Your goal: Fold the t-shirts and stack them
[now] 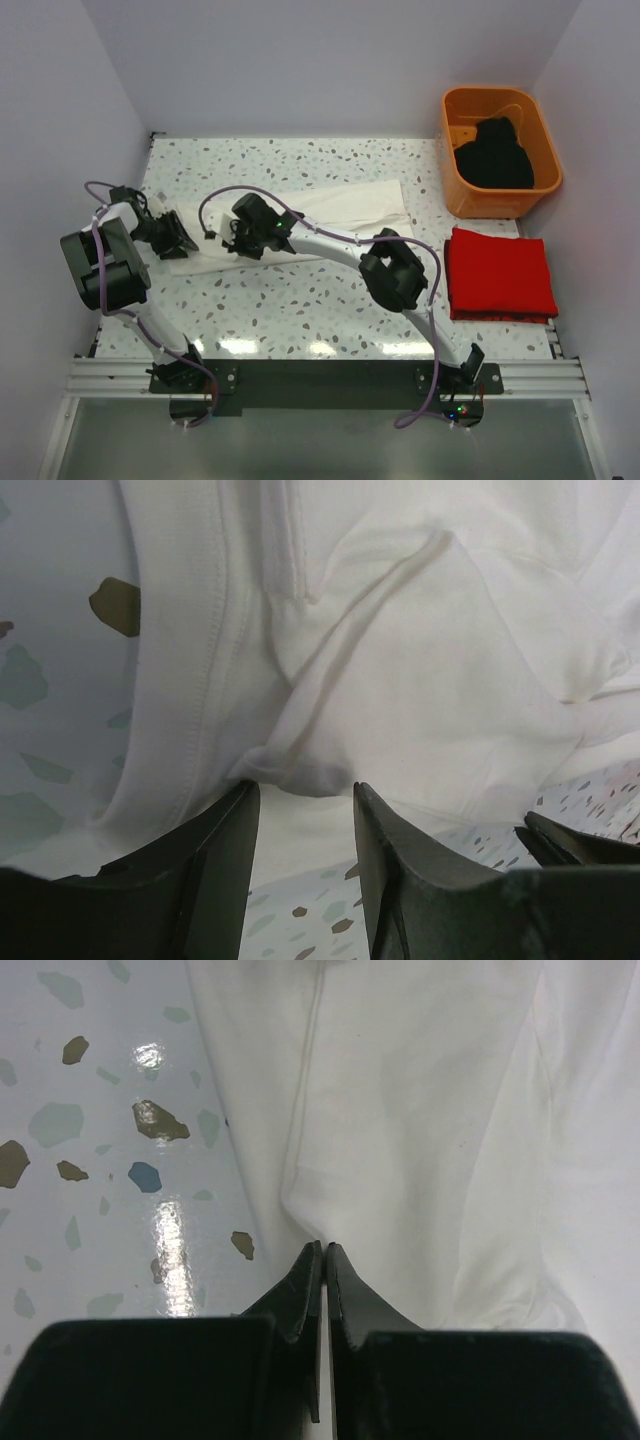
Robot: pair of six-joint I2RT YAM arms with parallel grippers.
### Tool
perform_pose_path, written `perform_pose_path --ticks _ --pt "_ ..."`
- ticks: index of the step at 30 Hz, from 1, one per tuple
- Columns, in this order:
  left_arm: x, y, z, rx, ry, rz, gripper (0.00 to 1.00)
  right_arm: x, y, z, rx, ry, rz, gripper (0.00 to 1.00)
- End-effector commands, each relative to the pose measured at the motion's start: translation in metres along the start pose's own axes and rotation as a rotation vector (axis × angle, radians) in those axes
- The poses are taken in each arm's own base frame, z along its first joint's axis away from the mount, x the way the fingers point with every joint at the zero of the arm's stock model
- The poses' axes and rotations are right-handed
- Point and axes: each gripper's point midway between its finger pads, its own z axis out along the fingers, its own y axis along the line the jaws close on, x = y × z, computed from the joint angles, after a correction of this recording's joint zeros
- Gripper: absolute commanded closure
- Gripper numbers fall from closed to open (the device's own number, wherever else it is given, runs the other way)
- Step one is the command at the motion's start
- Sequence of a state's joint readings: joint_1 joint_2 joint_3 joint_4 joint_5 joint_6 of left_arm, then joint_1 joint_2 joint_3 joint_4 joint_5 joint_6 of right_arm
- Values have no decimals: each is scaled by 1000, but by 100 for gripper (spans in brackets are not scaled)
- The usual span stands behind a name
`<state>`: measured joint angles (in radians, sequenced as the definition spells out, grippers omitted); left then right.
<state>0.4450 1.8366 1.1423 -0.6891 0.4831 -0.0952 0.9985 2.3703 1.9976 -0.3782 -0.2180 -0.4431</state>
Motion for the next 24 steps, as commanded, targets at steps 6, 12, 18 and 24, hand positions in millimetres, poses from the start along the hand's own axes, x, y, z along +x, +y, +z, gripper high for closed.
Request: perform_pose_path --ticks 6,12,18,24 --pt "-30 -13 -5 62 -83 12 54 -40 -8 -21 34 -125 -19 100" --pt "-32 -16 -2 83 -80 6 59 -41 -13 -20 41 -124 -12 100" --pt "-32 -18 -5 91 -74 7 71 -44 -18 -21 49 -133 -8 100" --pt "-32 -20 -10 86 -69 12 66 -48 -25 -24 60 -147 -4 100"
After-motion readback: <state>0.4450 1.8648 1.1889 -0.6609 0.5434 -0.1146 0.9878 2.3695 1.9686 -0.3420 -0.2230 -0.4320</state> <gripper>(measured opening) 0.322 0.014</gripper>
